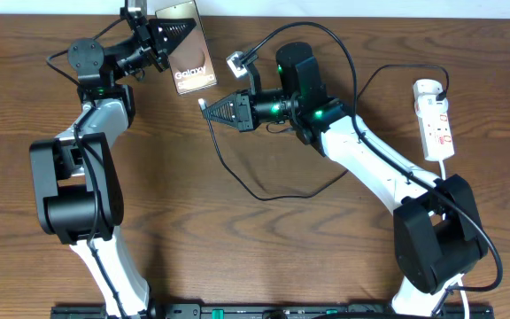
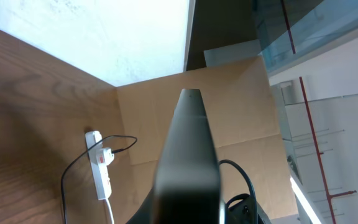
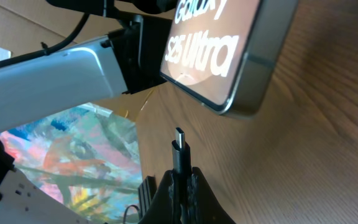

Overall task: Plug charger to phone and switch on socket
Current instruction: 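Raise the connector with the right gripper up to the phone's bottom port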

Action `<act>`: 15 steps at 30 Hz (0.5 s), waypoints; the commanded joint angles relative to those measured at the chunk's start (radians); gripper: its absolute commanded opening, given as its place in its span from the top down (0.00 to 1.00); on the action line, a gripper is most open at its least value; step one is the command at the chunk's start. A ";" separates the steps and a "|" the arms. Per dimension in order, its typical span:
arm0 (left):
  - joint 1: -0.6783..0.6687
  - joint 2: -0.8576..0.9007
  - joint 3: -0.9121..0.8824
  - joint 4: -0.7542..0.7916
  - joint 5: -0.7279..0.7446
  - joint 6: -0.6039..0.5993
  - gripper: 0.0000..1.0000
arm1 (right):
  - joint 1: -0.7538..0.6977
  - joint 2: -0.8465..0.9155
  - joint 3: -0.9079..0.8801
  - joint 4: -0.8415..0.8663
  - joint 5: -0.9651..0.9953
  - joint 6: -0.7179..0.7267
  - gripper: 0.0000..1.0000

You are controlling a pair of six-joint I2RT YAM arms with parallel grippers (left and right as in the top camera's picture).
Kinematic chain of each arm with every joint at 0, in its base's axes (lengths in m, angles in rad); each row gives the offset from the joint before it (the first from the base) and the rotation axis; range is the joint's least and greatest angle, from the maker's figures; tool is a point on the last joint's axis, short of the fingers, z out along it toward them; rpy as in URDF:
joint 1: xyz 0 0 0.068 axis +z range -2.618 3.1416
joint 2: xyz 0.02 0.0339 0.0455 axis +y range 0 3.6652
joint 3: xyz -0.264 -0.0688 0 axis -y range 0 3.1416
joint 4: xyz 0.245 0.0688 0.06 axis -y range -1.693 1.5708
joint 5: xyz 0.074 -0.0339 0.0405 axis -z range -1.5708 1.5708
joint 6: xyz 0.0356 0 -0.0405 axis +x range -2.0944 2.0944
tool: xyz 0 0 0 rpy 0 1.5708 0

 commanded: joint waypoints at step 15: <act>0.003 -0.008 0.013 0.013 0.033 -0.013 0.93 | -0.017 0.009 -0.007 0.045 -0.037 0.008 0.99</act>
